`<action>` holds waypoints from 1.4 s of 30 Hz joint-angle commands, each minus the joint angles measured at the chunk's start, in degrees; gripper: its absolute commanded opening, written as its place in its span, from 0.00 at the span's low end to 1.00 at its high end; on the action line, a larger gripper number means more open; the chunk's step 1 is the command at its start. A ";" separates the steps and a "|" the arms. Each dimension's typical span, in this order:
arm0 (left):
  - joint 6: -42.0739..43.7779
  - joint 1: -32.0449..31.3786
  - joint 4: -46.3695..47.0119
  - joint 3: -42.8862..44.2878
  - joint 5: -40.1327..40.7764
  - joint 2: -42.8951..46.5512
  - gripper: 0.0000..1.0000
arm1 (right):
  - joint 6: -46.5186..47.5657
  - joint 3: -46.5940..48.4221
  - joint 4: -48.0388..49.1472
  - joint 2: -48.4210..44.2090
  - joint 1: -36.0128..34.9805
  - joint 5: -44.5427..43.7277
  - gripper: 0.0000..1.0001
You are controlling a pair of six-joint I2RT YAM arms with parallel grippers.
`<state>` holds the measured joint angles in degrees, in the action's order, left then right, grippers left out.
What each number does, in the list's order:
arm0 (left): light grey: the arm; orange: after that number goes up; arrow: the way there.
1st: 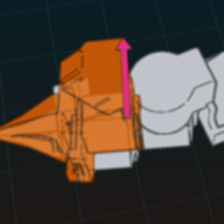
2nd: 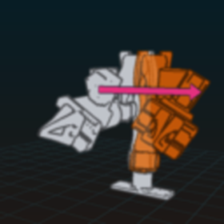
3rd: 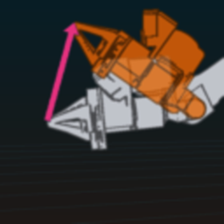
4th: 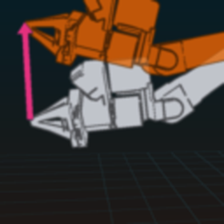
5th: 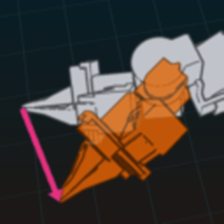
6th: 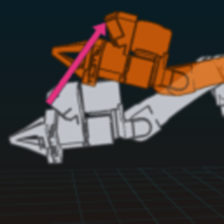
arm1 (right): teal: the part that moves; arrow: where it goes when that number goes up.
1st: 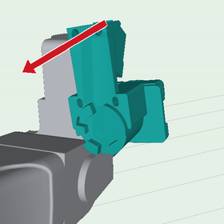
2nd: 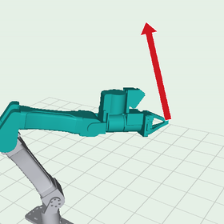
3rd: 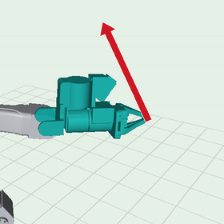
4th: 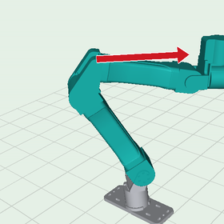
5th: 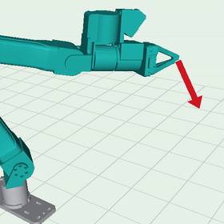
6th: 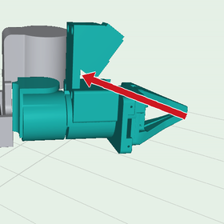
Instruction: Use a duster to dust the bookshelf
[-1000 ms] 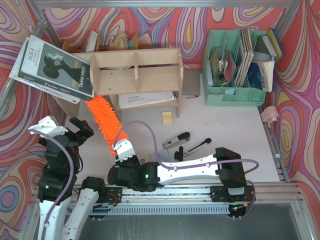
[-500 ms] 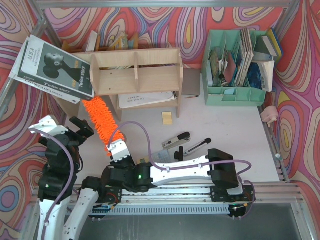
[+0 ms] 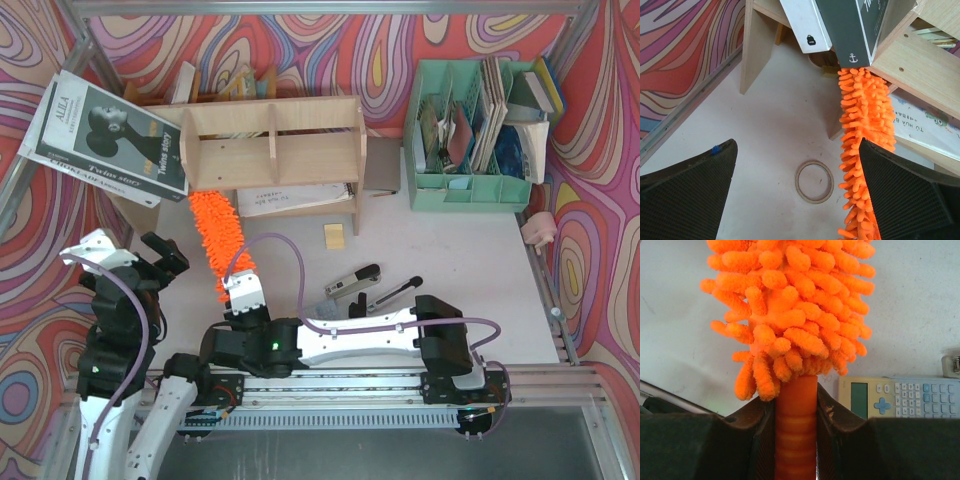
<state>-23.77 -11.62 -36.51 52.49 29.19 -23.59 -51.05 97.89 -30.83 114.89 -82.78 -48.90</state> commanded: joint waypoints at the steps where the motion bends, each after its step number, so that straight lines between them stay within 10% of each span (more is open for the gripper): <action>1: -0.31 0.32 0.57 -0.62 0.13 0.66 0.99 | -1.10 0.69 2.58 -0.56 0.17 -5.00 0.00; 17: -0.31 0.37 0.50 -0.62 0.43 0.82 0.98 | 18.26 -1.09 20.02 1.16 0.17 8.32 0.00; 32: -0.31 0.37 0.48 -0.58 0.25 0.72 0.99 | -4.71 -5.76 3.35 -4.63 0.34 -8.38 0.00; 42: -0.31 0.37 0.48 -0.65 0.38 0.58 0.99 | 13.70 -5.53 19.78 -2.31 0.34 3.98 0.00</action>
<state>-23.77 -11.62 -36.51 52.49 29.21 -23.57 -46.13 91.88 -22.17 113.62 -82.70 -47.64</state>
